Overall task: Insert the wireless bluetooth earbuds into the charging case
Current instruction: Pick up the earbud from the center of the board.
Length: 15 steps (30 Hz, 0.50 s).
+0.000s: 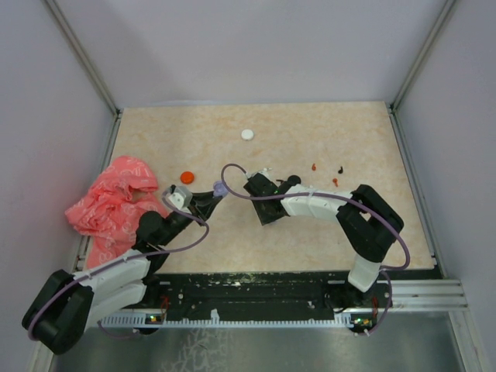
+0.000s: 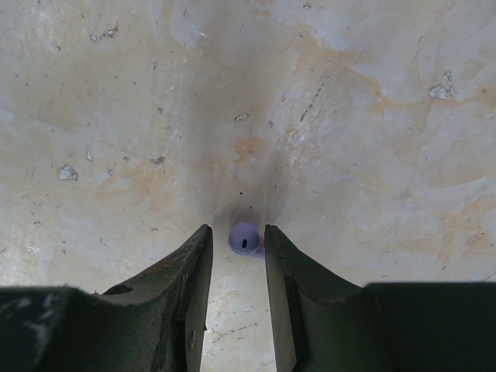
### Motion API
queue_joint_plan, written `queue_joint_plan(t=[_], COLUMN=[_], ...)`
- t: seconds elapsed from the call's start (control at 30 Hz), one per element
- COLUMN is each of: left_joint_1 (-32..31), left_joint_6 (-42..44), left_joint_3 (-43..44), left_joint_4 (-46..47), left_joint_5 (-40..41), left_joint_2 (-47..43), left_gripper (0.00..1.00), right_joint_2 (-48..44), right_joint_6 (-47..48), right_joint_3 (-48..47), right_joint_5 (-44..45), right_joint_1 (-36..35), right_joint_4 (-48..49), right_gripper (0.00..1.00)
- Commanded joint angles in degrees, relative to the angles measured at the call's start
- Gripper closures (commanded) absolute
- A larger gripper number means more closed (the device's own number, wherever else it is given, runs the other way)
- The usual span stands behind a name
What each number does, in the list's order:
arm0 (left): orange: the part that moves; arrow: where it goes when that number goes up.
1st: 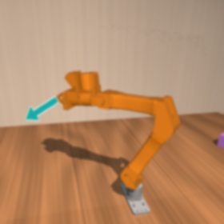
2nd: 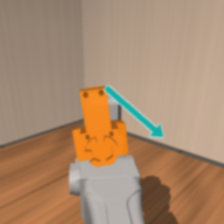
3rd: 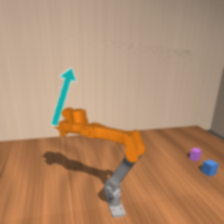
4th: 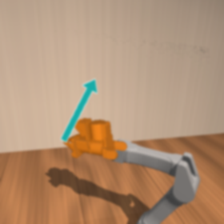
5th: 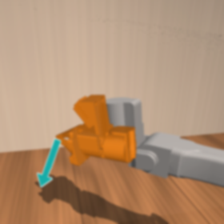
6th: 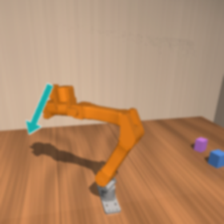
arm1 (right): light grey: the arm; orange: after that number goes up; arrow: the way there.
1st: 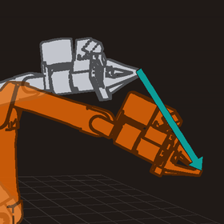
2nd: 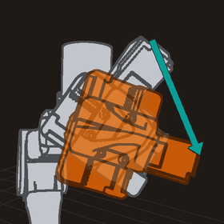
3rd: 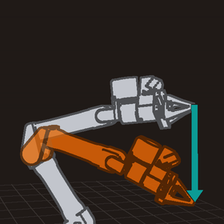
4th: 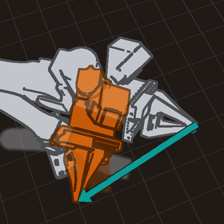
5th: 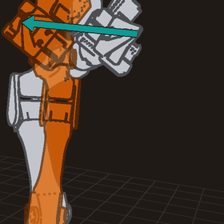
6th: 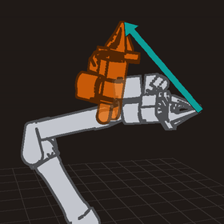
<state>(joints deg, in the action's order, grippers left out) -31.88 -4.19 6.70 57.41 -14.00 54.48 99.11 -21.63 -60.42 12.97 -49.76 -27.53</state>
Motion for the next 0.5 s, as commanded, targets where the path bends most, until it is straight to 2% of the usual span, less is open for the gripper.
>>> queue_joint_plan(t=[0.0,0.33,0.47], left_joint_1=[-0.2,-0.2,-0.2], left_joint_6=[0.1,-0.3,-0.4], left_joint_3=[0.4,0.2,0.0], left_joint_4=[1.6,3.0,3.3], left_joint_5=[-1.1,-2.1,-2.5], left_joint_2=[0.7,1.3,1.4], left_gripper=[1.00,1.00,1.00], right_joint_2=[-0.1,-0.9,-0.9], right_joint_6=[-1.3,-2.0,-1.9], right_joint_3=[0.5,2.8,2.6], right_joint_5=[0.0,0.2,0.3], right_joint_1=[-0.5,-0.7,-0.7], right_joint_4=[1.3,1.5,1.5], right_gripper=[0.67,0.69,0.78])
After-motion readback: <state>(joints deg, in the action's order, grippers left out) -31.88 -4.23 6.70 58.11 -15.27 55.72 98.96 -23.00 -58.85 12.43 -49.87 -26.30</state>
